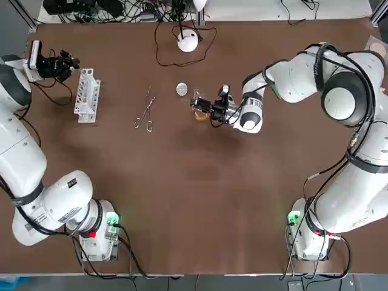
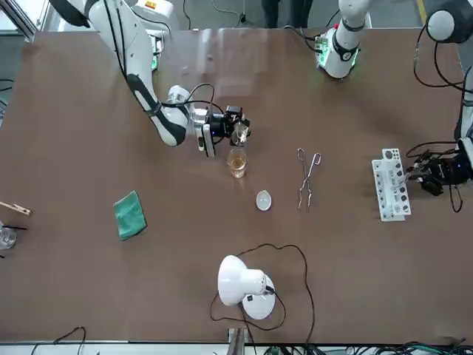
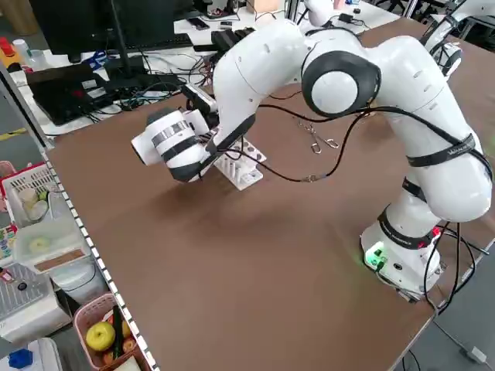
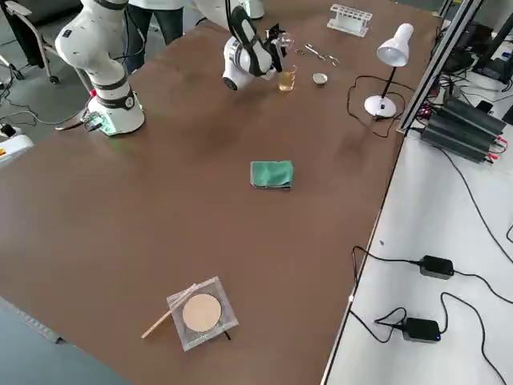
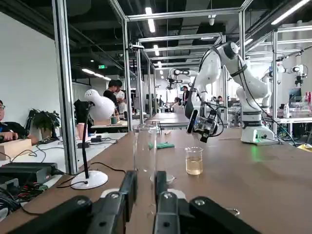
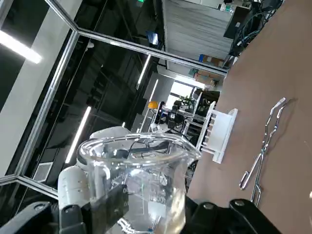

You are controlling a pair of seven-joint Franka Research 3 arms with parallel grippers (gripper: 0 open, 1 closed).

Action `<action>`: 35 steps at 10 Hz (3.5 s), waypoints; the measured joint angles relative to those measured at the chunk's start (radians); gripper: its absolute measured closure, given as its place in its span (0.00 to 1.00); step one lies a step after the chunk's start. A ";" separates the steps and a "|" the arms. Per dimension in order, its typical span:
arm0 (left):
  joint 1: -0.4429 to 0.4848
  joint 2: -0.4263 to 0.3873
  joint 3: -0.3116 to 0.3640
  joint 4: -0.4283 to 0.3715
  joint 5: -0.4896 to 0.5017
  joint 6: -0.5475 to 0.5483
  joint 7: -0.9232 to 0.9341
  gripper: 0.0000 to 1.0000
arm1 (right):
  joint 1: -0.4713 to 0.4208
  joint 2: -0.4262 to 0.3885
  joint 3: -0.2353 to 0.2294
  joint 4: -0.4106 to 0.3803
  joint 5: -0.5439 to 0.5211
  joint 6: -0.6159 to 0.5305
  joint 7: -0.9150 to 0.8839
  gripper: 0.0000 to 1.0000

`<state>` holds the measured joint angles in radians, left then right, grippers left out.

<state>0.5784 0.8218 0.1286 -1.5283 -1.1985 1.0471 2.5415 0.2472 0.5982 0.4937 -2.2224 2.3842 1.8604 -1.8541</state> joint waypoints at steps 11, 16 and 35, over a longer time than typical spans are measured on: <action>0.021 -0.057 -0.001 -0.059 0.023 0.003 0.047 0.79 | 0.019 0.012 -0.001 0.001 0.028 0.002 0.155 0.62; 0.037 -0.071 -0.001 -0.129 0.058 0.005 0.047 0.79 | 0.019 0.017 -0.004 0.001 0.032 0.002 0.183 0.62; 0.053 0.041 -0.036 -0.029 0.030 0.020 -0.003 0.79 | -0.005 0.017 -0.009 0.002 0.037 0.002 0.325 0.62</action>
<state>0.6316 0.8627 0.0924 -1.5572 -1.1682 1.0670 2.5386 0.2426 0.6152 0.4846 -2.2209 2.4211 1.8622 -1.5288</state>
